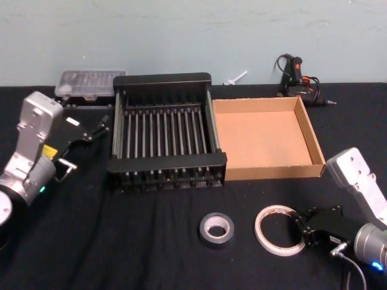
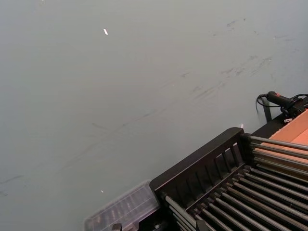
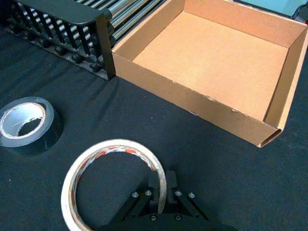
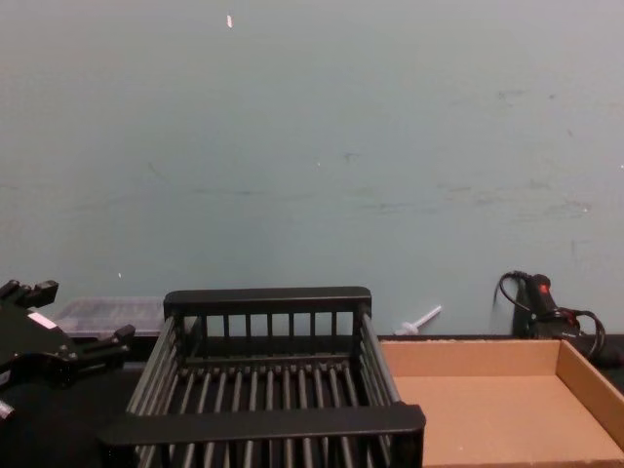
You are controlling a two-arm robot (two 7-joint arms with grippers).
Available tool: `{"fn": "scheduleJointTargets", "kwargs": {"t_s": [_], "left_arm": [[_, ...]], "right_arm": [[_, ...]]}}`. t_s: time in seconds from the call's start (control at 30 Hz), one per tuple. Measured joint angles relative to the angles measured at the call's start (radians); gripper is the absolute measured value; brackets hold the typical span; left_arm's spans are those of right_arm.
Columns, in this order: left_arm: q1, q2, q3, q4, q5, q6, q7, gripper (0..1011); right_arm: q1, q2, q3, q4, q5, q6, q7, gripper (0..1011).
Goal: Pick up the white tape and place it into the black box , Pick up the silver tape and place it into the brown box.
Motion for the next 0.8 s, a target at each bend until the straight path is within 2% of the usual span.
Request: {"fn": "scheduleJointTargets", "kwargs": {"t_s": [0.47,0.8], "left_arm": [[0.000,0.000,0.000,0.000,0.000,0.000,0.000,1001],[0.000,0.000,0.000,0.000,0.000,0.000,0.000,1001]], "right_arm": [[-0.001,-0.001,0.004,0.000,0.003,-0.004,0.005,93],[-0.007,0.008,0.040,-0.031,0.014,-0.052,0.011,93]]}}
